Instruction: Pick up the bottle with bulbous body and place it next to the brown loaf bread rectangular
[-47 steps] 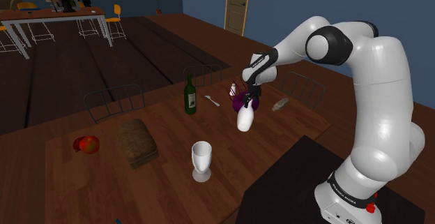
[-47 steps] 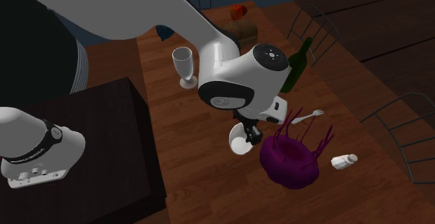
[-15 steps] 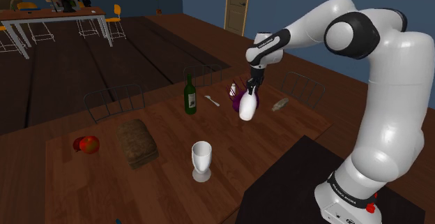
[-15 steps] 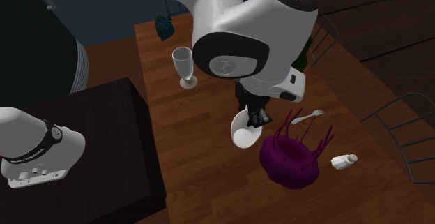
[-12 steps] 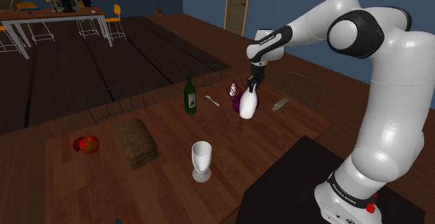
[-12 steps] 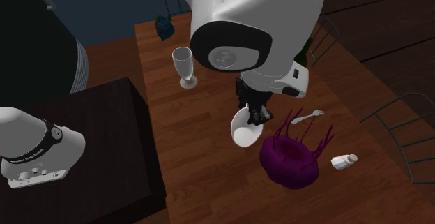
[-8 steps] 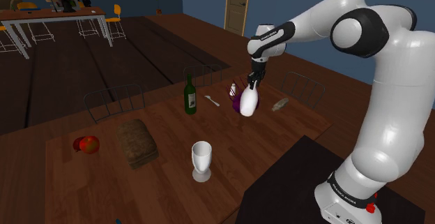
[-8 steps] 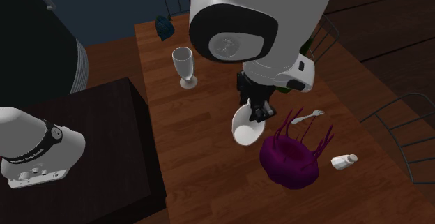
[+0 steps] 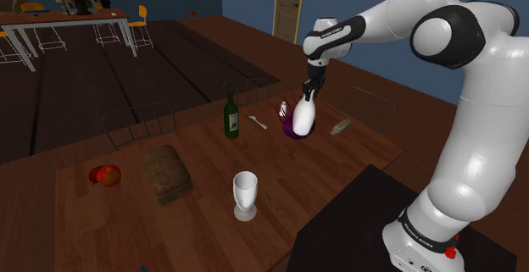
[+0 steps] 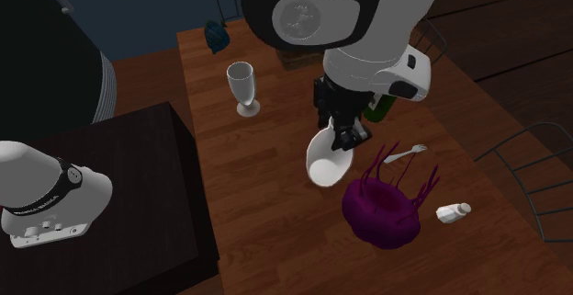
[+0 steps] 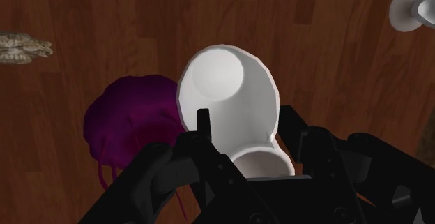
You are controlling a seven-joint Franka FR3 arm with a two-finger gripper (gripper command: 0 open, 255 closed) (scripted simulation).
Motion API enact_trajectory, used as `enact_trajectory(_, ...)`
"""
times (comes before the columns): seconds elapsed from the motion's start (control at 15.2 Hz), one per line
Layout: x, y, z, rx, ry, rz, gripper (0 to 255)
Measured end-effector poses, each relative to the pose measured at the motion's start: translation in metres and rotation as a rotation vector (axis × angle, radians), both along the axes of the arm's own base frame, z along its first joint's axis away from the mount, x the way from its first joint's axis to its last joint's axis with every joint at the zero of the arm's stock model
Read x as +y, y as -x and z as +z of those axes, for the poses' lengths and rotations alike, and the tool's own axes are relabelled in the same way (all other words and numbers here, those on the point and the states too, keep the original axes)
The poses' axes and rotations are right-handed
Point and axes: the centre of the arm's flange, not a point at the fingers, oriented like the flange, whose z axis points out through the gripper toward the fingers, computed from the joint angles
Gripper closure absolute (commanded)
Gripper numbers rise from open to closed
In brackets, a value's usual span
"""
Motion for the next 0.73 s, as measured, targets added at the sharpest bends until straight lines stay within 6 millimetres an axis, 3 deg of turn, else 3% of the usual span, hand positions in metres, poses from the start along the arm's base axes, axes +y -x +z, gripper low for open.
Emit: enact_trajectory(0.73, 0.001, -0.001, 0.058, 0.000, 0.000, 0.000, 255)
